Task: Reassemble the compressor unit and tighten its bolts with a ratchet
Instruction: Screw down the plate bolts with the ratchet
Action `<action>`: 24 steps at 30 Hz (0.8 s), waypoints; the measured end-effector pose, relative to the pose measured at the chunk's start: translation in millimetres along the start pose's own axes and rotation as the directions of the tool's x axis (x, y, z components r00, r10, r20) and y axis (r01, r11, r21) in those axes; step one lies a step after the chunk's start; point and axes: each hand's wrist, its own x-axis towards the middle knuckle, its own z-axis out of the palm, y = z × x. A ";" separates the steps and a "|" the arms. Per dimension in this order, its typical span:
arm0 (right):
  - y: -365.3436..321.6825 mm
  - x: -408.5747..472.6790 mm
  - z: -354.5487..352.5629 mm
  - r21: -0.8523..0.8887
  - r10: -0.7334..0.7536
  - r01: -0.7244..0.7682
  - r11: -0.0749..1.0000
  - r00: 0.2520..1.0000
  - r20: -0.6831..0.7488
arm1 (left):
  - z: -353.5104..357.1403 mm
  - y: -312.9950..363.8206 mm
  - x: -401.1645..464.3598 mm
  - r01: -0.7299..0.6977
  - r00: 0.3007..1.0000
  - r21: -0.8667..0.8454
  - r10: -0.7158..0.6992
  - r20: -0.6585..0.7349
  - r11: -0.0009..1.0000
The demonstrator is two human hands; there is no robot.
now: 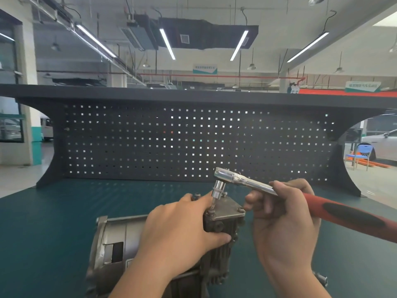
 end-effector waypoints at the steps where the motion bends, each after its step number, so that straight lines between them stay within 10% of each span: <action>1: 0.3 0.8 -0.8 -0.007 0.009 -0.009 1.000 1.000 -0.008 | 1.5 -0.7 -0.3 -0.013 0.999 0.000 0.013 -0.031 1.000; 11: 3.0 11.9 15.1 -0.182 -0.096 0.114 0.977 0.990 0.107 | 0.6 -3.4 5.2 -0.017 0.998 -0.060 0.013 -0.067 0.998; 18: 11.8 -20.4 32.8 -0.719 -0.329 0.480 0.503 0.876 0.353 | -4.7 1.6 12.0 -0.001 0.999 -0.068 0.003 0.034 0.998; 20: 9.8 -19.6 35.1 -0.713 -0.202 0.330 0.618 0.944 0.262 | -6.4 -3.7 12.7 -0.004 0.996 -0.182 0.020 0.089 0.983; 24: 3.5 -21.5 37.4 -0.705 -0.337 0.385 0.596 0.917 0.216 | -18.3 -9.8 12.0 0.043 0.999 -0.817 -0.019 0.039 0.575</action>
